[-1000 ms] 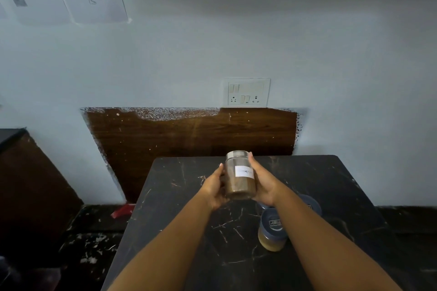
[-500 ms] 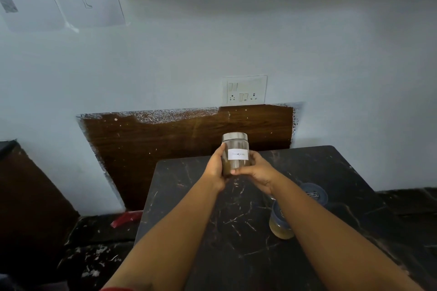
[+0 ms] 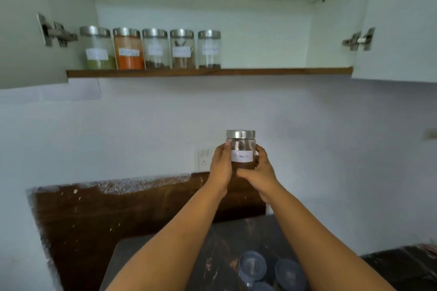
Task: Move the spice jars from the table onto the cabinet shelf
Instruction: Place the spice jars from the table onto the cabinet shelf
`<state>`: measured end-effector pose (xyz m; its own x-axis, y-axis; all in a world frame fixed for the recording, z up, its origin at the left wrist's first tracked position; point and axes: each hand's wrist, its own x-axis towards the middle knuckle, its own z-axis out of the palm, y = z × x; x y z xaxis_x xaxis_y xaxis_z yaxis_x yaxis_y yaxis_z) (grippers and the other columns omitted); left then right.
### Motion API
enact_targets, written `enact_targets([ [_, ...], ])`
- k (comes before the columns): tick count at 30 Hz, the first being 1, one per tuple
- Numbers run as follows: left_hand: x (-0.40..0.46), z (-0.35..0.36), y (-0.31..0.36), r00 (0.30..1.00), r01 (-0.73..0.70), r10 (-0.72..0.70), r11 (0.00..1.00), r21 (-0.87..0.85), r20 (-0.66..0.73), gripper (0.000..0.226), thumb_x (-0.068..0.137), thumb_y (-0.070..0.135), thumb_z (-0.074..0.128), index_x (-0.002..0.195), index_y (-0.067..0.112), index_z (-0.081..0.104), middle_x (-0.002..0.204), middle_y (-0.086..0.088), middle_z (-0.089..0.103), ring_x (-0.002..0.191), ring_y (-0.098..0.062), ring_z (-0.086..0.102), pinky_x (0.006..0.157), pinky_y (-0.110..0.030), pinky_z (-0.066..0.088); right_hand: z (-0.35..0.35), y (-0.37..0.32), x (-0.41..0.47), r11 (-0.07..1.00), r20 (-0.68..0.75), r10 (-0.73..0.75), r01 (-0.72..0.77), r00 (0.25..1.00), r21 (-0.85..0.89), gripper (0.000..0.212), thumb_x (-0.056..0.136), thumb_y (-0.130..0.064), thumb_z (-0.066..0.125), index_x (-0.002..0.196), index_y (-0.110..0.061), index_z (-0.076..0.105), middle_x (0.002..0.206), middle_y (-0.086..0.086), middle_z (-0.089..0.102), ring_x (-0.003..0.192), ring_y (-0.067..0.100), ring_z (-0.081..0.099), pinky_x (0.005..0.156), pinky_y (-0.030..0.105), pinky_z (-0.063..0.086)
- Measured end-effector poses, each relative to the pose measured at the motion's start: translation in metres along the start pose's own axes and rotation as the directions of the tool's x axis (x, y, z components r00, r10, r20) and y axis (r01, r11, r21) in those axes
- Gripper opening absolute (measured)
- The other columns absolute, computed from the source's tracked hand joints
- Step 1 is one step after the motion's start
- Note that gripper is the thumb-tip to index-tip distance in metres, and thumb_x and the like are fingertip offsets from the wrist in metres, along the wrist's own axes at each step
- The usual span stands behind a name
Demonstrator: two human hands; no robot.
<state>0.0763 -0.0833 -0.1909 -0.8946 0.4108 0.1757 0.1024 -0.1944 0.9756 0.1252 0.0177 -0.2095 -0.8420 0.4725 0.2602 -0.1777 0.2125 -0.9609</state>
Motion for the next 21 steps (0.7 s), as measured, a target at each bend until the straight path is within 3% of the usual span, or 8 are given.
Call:
enact_targets([
  [3, 0.024, 0.024, 0.048, 0.976, -0.216, 0.212, 0.971, 0.103, 0.048, 0.035, 0.101, 0.046, 0.039, 0.130, 0.029, 0.048, 0.115, 0.010, 0.061, 0.104, 0.000, 0.059, 0.078, -0.016, 0.051, -0.022, -0.047, 0.030, 0.989, -0.088, -0.144, 0.147, 0.986, 0.029, 0.099, 0.058, -0.023, 0.086, 0.140, -0.039, 0.032, 0.117, -0.009, 0.058, 0.102, 0.005, 0.059, 0.074, 0.020, 0.054],
  [5, 0.043, 0.033, 0.084, 0.938, -0.346, 0.338, 0.925, 0.159, 0.074, 0.031, 0.101, 0.044, 0.041, 0.128, 0.032, 0.049, 0.113, 0.014, 0.060, 0.101, 0.004, 0.058, 0.075, -0.012, 0.048, -0.035, -0.085, 0.051, 0.967, -0.101, -0.252, 0.253, 0.962, -0.001, 0.101, 0.054, -0.028, 0.087, 0.139, -0.041, 0.033, 0.115, -0.015, 0.058, 0.103, 0.004, 0.059, 0.079, 0.023, 0.054],
  [9, 0.091, 0.031, 0.168, 0.784, -0.562, 0.619, 0.671, 0.483, 0.052, 0.042, 0.100, 0.034, 0.048, 0.136, 0.013, 0.048, 0.134, -0.008, 0.054, 0.122, -0.023, 0.052, 0.100, -0.039, 0.046, -0.055, -0.157, 0.101, 0.901, -0.129, -0.434, 0.426, 0.892, -0.081, 0.105, 0.053, -0.029, 0.091, 0.140, -0.039, 0.032, 0.109, -0.026, 0.055, 0.097, -0.008, 0.057, 0.078, 0.015, 0.048],
  [12, 0.125, 0.010, 0.207, 0.663, -0.428, 0.747, 0.428, 0.796, -0.045, 0.037, 0.097, 0.030, 0.048, 0.129, 0.010, 0.049, 0.130, -0.014, 0.049, 0.122, -0.032, 0.043, 0.102, -0.047, 0.038, -0.061, -0.196, 0.140, 0.871, -0.121, -0.480, 0.456, 0.869, -0.182, 0.102, 0.056, -0.038, 0.090, 0.141, -0.033, 0.033, 0.112, -0.019, 0.056, 0.097, 0.001, 0.060, 0.079, 0.018, 0.046],
  [13, 0.135, 0.001, 0.210, 0.669, -0.339, 0.742, 0.361, 0.869, -0.047, 0.037, 0.096, 0.027, 0.048, 0.129, 0.009, 0.048, 0.132, -0.015, 0.046, 0.122, -0.033, 0.041, 0.102, -0.046, 0.036, -0.062, -0.203, 0.152, 0.866, -0.109, -0.481, 0.451, 0.870, -0.218, 0.101, 0.058, -0.041, 0.089, 0.141, -0.031, 0.033, 0.116, -0.015, 0.057, 0.099, 0.005, 0.060, 0.079, 0.019, 0.045],
  [16, 0.157, -0.016, 0.197, 0.791, -0.120, 0.611, 0.099, 0.988, 0.034, 0.040, 0.100, 0.026, 0.038, 0.131, 0.003, 0.044, 0.139, -0.020, 0.039, 0.123, -0.033, 0.039, 0.104, -0.043, 0.032, -0.059, -0.209, 0.189, 0.839, -0.043, -0.455, 0.412, 0.890, -0.357, 0.098, 0.062, -0.042, 0.088, 0.141, -0.022, 0.034, 0.124, -0.004, 0.058, 0.102, 0.011, 0.057, 0.078, 0.020, 0.043],
  [19, 0.165, -0.019, 0.191, 0.804, -0.091, 0.592, 0.050, 0.995, 0.044, 0.040, 0.102, 0.033, 0.030, 0.125, 0.005, 0.048, 0.133, -0.015, 0.045, 0.121, -0.030, 0.042, 0.103, -0.041, 0.032, -0.054, -0.208, 0.222, 0.787, 0.018, -0.342, 0.296, 0.940, -0.541, 0.093, 0.060, -0.046, 0.087, 0.133, -0.015, 0.038, 0.126, 0.003, 0.057, 0.112, 0.021, 0.056, 0.081, 0.027, 0.042],
  [21, 0.167, -0.019, 0.197, 0.849, -0.092, 0.527, 0.051, 0.994, 0.051, 0.043, 0.102, 0.034, 0.028, 0.128, 0.005, 0.046, 0.135, -0.016, 0.044, 0.124, -0.031, 0.039, 0.107, -0.044, 0.030, -0.051, -0.212, 0.241, 0.796, 0.024, -0.257, 0.226, 0.966, -0.562, 0.092, 0.059, -0.042, 0.088, 0.130, -0.013, 0.038, 0.125, 0.005, 0.057, 0.111, 0.024, 0.056, 0.082, 0.030, 0.044],
])
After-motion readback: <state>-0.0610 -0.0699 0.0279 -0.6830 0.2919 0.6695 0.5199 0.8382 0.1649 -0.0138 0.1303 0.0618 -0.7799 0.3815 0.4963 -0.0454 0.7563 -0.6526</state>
